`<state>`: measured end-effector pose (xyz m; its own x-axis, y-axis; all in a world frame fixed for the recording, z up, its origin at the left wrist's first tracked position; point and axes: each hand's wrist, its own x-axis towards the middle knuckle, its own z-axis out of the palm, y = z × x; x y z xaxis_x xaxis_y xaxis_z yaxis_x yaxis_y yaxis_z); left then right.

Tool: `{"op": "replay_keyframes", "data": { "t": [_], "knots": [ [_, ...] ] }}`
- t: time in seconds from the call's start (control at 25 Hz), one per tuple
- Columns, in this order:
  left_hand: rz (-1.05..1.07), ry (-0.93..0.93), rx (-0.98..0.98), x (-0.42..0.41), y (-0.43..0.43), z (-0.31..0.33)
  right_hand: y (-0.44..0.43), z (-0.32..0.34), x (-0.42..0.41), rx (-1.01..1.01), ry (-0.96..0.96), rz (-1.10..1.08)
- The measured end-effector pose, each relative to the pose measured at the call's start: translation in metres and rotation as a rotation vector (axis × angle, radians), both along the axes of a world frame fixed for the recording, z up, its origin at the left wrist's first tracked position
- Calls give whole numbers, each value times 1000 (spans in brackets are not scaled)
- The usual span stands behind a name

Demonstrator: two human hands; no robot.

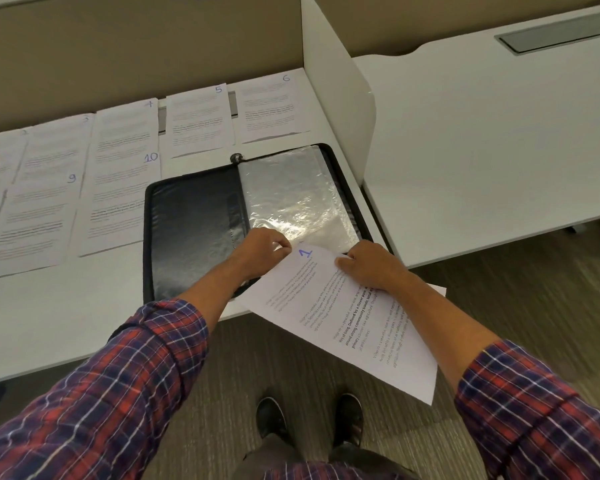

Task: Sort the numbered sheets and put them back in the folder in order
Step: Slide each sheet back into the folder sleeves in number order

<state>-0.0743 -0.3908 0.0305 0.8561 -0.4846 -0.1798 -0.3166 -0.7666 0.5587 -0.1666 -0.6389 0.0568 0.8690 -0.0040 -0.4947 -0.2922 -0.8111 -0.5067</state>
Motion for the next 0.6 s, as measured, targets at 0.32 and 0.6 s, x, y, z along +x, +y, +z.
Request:
{"op": "replay_keyframes", "data": {
  "t": [0.32, 0.6],
  "knots": [
    [-64, -48, 41, 5, 8, 6, 2, -4, 1, -215, -50, -199],
    [-145, -130, 207, -5, -8, -2, 10, -18, 0, -268, -173, -290]
  ]
}}
